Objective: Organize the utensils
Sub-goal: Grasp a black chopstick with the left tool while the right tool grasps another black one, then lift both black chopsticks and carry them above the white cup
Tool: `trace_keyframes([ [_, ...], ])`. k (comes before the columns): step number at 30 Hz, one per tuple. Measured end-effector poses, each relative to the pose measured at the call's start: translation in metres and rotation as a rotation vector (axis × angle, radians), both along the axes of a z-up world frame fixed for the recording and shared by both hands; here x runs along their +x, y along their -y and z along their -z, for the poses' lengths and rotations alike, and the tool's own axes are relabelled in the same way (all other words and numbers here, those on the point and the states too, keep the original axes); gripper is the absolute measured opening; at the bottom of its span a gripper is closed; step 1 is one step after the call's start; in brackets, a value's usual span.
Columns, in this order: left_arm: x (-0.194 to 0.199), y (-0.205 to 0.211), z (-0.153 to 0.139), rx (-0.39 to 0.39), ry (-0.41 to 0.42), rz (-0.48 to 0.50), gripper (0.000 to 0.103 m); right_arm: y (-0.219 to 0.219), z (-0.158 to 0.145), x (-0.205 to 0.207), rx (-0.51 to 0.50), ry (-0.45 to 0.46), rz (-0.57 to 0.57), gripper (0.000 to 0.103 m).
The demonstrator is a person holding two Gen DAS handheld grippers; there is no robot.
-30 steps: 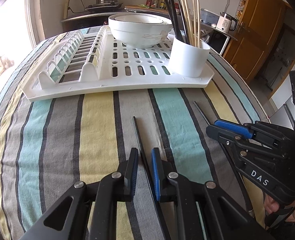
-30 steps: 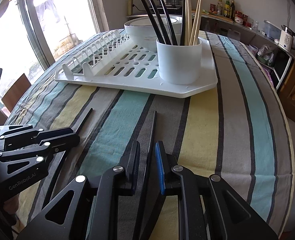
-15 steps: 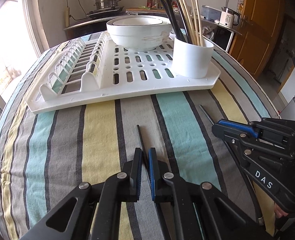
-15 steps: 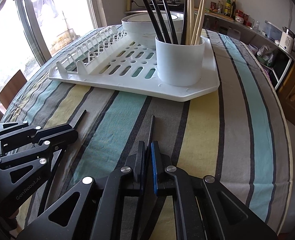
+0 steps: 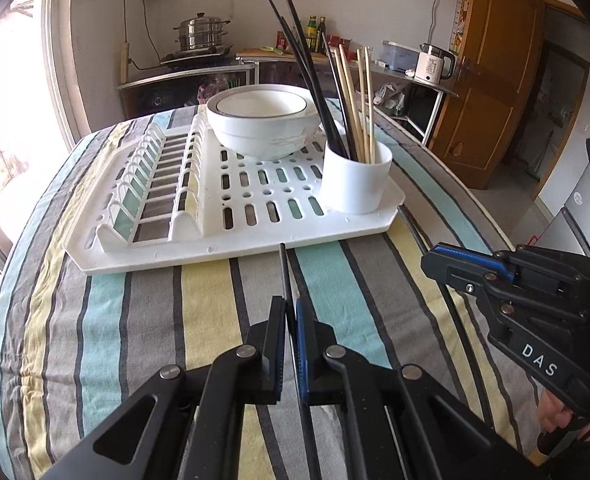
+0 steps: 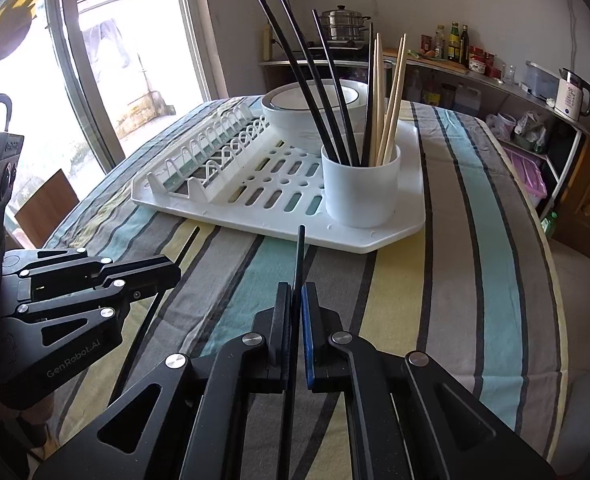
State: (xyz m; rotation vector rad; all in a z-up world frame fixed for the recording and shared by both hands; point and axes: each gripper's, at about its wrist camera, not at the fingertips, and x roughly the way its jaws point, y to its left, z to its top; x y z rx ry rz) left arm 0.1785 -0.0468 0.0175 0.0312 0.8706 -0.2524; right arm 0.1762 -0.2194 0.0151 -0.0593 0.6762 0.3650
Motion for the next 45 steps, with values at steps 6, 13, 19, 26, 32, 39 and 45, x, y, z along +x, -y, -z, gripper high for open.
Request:
trace_keyframes([
  [6, -0.015, -0.010, -0.044, -0.036, 0.105, 0.014, 0.004, 0.011, -0.033, -0.020, 0.057, 0.096, 0.019, 0.005],
  [13, -0.034, -0.022, -0.081, -0.072, 0.200, 0.025, 0.004, 0.022, -0.058, -0.041, 0.099, 0.183, 0.035, 0.005],
  [19, -0.054, -0.032, -0.095, -0.101, 0.239, 0.028, 0.004, 0.028, -0.064, -0.053, 0.122, 0.219, 0.043, 0.005],
  [26, -0.081, -0.045, -0.100, -0.139, 0.273, 0.040, 0.004, 0.034, -0.065, -0.072, 0.137, 0.249, 0.051, 0.005],
  [32, -0.092, -0.053, -0.103, -0.151, 0.281, 0.036, 0.004, 0.038, -0.066, -0.075, 0.147, 0.256, 0.058, 0.005],
  [39, -0.094, -0.053, -0.108, -0.154, 0.290, 0.046, 0.004, 0.039, -0.069, -0.078, 0.152, 0.270, 0.062, 0.005],
  [45, -0.085, -0.047, -0.116, -0.163, 0.303, 0.067, 0.004, 0.043, -0.075, -0.075, 0.155, 0.283, 0.072, 0.005],
])
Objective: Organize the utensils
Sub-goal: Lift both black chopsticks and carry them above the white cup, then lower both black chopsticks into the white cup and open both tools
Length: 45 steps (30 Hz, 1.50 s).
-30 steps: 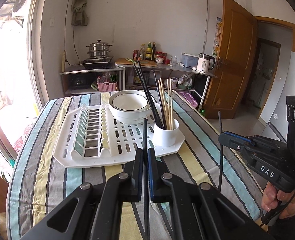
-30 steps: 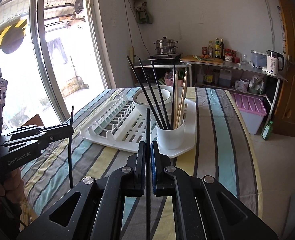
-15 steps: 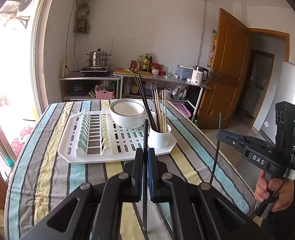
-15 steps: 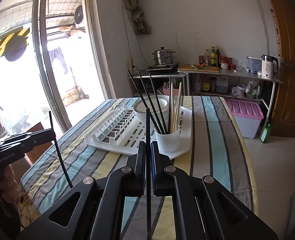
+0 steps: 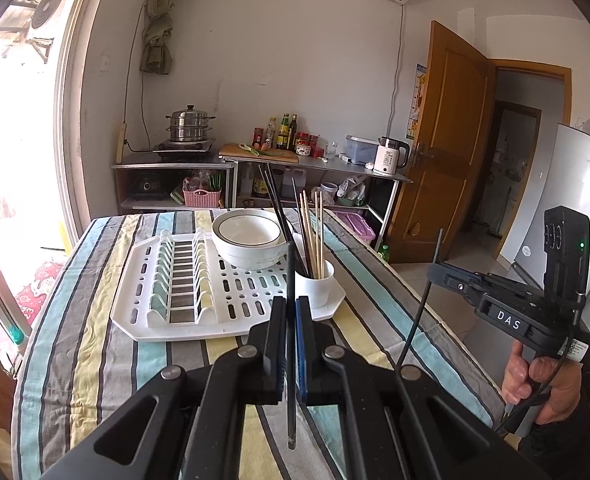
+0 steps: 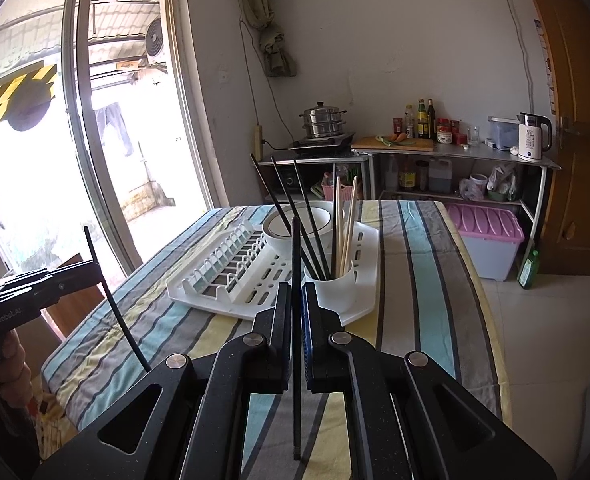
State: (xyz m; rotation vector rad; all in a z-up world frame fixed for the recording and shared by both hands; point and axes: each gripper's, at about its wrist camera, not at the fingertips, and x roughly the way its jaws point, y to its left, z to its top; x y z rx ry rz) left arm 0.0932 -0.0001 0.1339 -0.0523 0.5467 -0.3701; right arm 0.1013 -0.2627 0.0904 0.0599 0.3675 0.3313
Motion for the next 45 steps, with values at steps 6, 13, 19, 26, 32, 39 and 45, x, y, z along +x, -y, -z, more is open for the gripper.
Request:
trace_keyframes([
  [6, 0.021, 0.015, -0.013, 0.003, 0.004, 0.026, 0.004, 0.003, -0.010, 0.009, -0.011, 0.018, 0.014, 0.005],
  [13, 0.057, 0.038, -0.034, 0.008, -0.002, 0.061, 0.004, 0.007, -0.031, 0.025, -0.023, 0.043, 0.026, 0.005],
  [19, 0.084, 0.058, -0.058, 0.012, 0.021, 0.084, 0.004, 0.009, -0.055, 0.041, -0.035, 0.079, 0.040, 0.005],
  [26, 0.113, 0.073, -0.078, 0.004, 0.049, 0.094, 0.004, 0.007, -0.084, 0.056, -0.032, 0.128, 0.046, 0.005],
  [32, 0.145, 0.081, -0.084, 0.003, 0.049, 0.080, 0.004, 0.005, -0.100, 0.070, -0.025, 0.154, 0.048, 0.005],
  [39, 0.176, 0.087, -0.084, 0.001, 0.041, 0.081, 0.004, 0.004, -0.103, 0.092, -0.021, 0.152, 0.043, 0.005],
  [45, 0.194, 0.091, -0.079, -0.006, 0.033, 0.082, 0.004, 0.005, -0.096, 0.111, -0.008, 0.129, 0.042, 0.005],
])
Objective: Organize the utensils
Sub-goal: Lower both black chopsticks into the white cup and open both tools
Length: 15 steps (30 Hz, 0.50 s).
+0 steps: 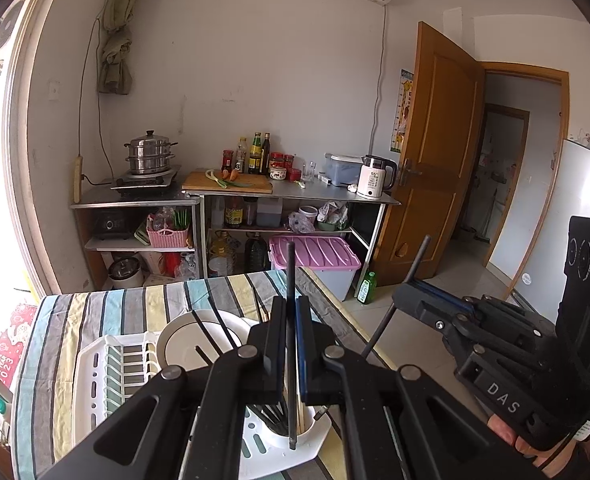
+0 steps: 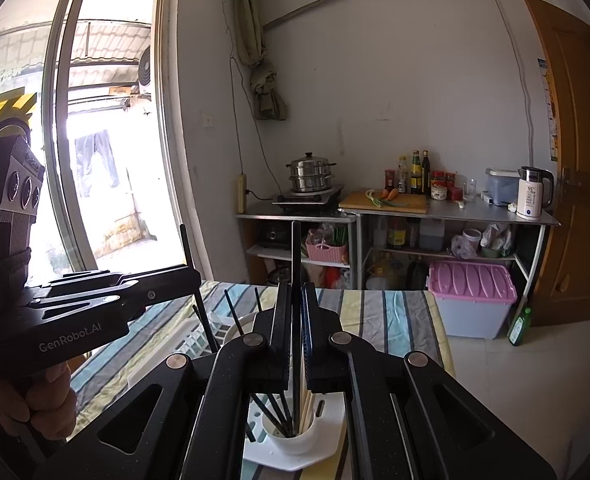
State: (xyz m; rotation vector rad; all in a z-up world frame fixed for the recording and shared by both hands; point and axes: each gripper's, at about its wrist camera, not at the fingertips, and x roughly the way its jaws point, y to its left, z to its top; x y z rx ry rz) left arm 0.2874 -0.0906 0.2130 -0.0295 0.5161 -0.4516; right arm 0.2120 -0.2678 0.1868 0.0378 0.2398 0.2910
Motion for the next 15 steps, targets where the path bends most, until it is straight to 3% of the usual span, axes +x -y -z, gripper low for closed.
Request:
trace_keyframes([
  [15, 0.031, -0.002, 0.045, -0.008, -0.079, -0.005, 0.004, 0.001, 0.040, 0.038, 0.000, -0.114, 0.007, 0.005],
])
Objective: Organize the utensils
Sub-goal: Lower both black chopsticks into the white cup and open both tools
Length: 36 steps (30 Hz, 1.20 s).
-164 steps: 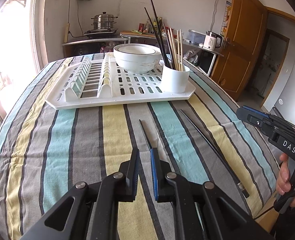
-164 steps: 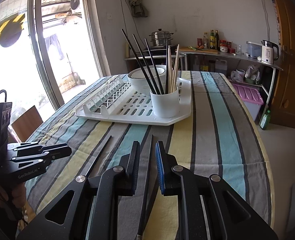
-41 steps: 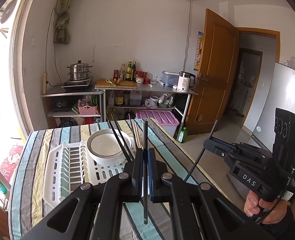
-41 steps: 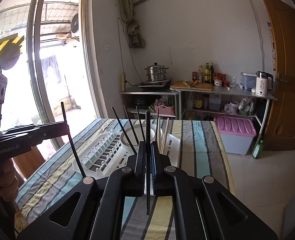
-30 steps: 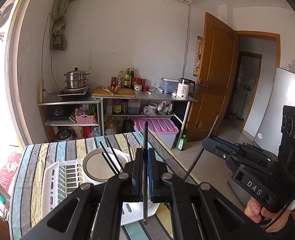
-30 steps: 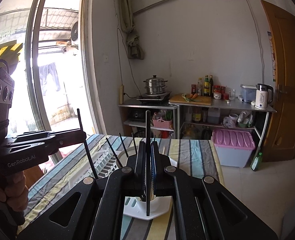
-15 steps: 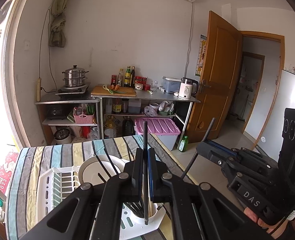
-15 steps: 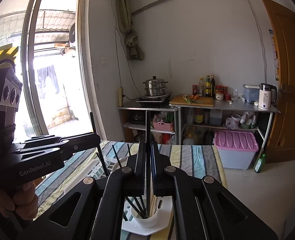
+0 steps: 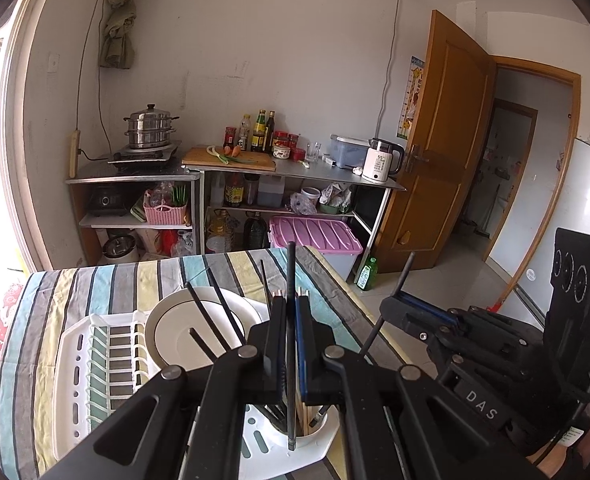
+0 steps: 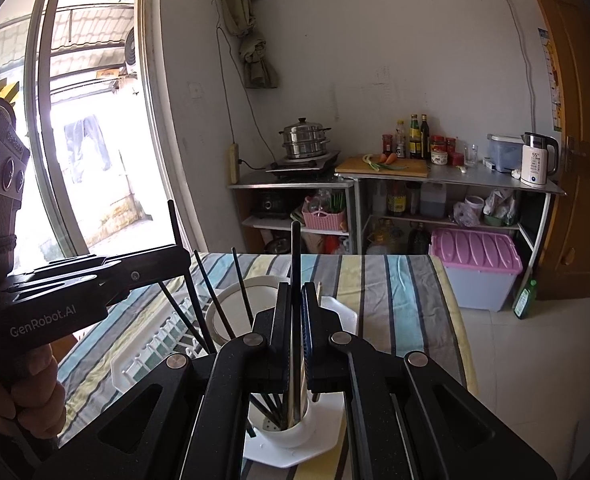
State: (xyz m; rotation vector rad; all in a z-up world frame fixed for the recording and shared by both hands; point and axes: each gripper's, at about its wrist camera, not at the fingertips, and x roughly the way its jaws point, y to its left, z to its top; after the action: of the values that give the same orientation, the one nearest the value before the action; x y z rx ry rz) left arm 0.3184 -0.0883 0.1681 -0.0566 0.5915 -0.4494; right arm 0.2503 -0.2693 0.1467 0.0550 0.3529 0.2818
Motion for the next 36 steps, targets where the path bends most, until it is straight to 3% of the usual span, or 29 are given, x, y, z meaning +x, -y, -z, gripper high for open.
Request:
trace_keyframes([
  [5, 0.007, -0.006, -0.005, -0.015, -0.017, -0.013, 0.004, 0.002, 0.005, 0.003, 0.006, -0.014, 0.001, 0.005],
  [12, -0.006, -0.003, -0.041, -0.009, 0.049, 0.003, 0.004, 0.000, 0.004, 0.009, 0.000, -0.017, 0.001, 0.005],
  [16, -0.004, 0.001, -0.043, -0.011, 0.057, 0.006, 0.004, 0.001, 0.005, 0.011, 0.005, -0.020, 0.002, 0.005],
  [36, 0.021, -0.002, 0.035, 0.036, -0.072, -0.023, 0.004, 0.000, 0.022, 0.022, -0.009, -0.052, 0.013, 0.005],
])
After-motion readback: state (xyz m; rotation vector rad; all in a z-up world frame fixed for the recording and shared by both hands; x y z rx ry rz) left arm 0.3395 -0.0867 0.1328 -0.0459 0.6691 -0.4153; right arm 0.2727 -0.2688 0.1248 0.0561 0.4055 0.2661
